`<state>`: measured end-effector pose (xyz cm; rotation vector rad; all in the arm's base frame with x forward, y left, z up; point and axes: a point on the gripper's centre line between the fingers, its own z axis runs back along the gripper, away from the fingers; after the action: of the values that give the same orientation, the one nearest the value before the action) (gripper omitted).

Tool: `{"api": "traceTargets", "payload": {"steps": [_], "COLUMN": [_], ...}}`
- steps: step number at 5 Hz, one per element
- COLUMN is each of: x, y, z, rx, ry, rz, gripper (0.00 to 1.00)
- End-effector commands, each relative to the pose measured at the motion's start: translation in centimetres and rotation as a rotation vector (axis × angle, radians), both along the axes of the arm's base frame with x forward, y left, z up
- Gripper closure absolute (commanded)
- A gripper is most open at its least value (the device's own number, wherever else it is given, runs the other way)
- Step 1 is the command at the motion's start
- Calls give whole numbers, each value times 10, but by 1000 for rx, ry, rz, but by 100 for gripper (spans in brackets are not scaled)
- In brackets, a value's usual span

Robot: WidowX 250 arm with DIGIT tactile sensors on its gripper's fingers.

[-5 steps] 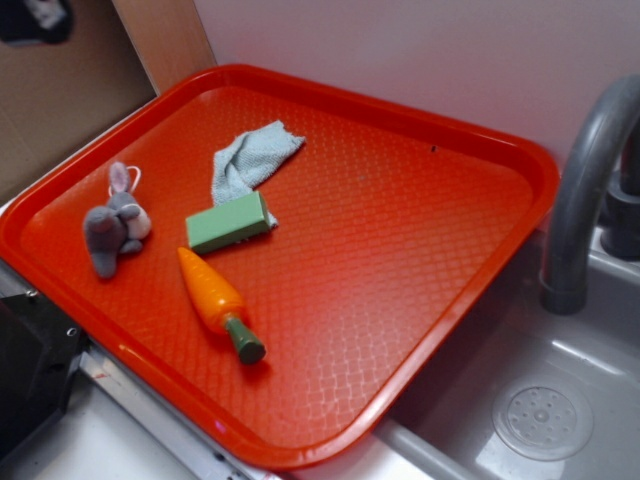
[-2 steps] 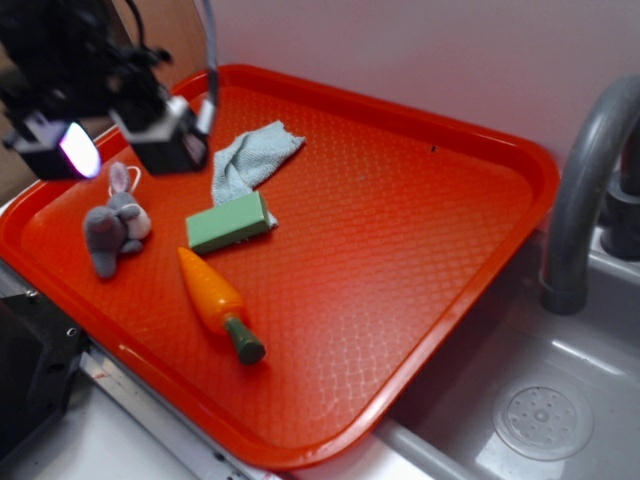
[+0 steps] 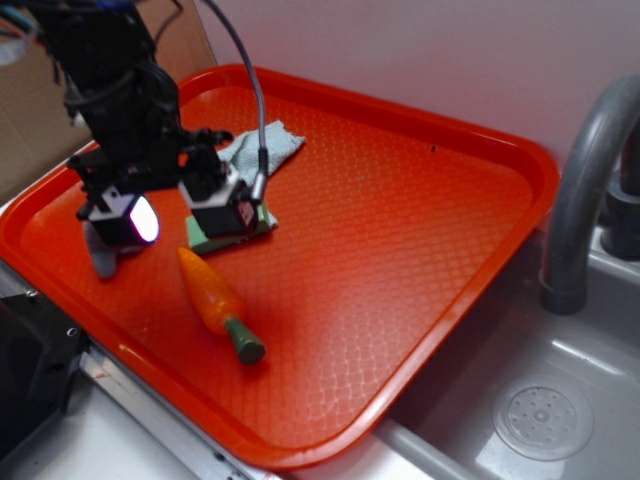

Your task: Grab the carrot.

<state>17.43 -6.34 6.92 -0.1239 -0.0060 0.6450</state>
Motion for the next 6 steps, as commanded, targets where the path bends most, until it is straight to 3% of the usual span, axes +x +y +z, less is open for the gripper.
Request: {"api": "traceTargets", "payload": {"steps": [1, 3, 4, 6], "x": [-1, 13, 12, 9], "y": [-10, -14, -16, -16], "z": [-32, -47, -54, -52], "rx": [-63, -68, -17, 51], "ry": [27, 48, 46, -2], "rz": [-32, -37, -45, -110], "gripper": [0, 0, 100, 100]}}
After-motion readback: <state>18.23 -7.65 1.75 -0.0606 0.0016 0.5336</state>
